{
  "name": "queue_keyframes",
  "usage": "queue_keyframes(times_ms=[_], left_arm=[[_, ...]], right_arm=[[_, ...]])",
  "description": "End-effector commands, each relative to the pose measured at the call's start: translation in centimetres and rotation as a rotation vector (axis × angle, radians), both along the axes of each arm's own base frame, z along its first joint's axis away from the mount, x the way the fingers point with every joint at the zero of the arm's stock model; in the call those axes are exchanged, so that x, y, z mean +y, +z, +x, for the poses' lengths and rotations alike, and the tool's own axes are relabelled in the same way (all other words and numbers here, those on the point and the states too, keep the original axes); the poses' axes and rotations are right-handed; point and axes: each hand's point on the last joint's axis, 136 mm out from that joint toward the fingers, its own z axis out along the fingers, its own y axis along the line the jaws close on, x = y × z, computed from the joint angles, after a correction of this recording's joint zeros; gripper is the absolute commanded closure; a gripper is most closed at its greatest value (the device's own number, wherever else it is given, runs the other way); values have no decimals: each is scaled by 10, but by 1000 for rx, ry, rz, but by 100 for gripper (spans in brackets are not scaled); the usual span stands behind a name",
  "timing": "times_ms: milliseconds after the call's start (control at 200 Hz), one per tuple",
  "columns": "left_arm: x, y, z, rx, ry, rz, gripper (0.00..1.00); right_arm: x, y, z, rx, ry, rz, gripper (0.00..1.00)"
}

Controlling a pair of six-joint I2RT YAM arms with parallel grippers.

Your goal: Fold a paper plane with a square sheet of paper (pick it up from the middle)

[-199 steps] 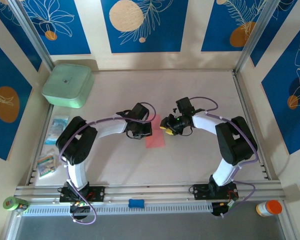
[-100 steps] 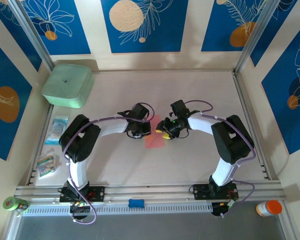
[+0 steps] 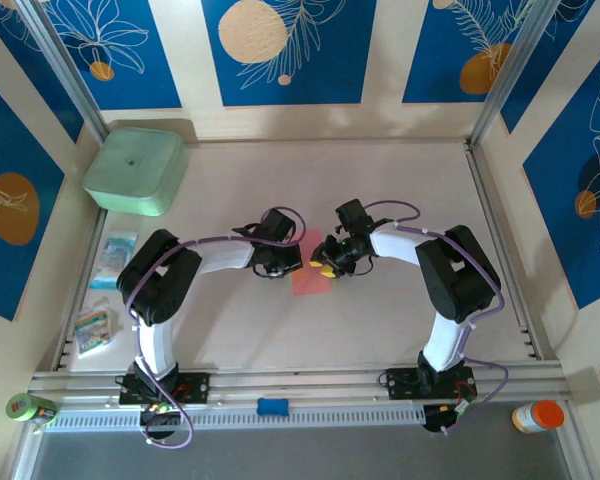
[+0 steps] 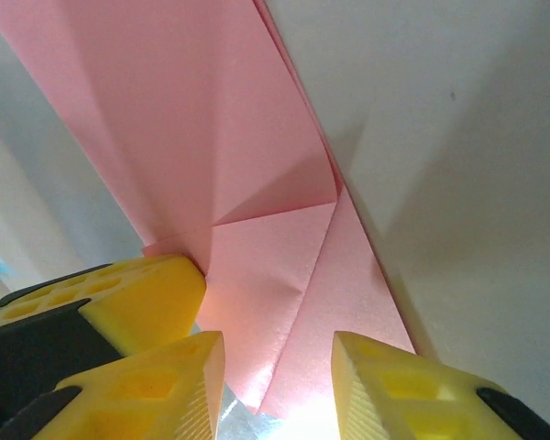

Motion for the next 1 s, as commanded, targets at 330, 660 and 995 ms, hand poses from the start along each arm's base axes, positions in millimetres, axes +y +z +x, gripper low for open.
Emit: queue_keyframes(times_ms=[330, 660, 995], left_arm=[[7, -15, -11, 121, 114, -152, 87], [8, -17, -11, 131, 124, -160, 87], [12, -20, -11, 141, 139, -156, 88]], right_arm=[[5, -4, 9, -2, 2, -16, 65], [13, -4, 10, -9, 36, 17, 68], [22, 2, 7, -39, 80, 71, 71]])
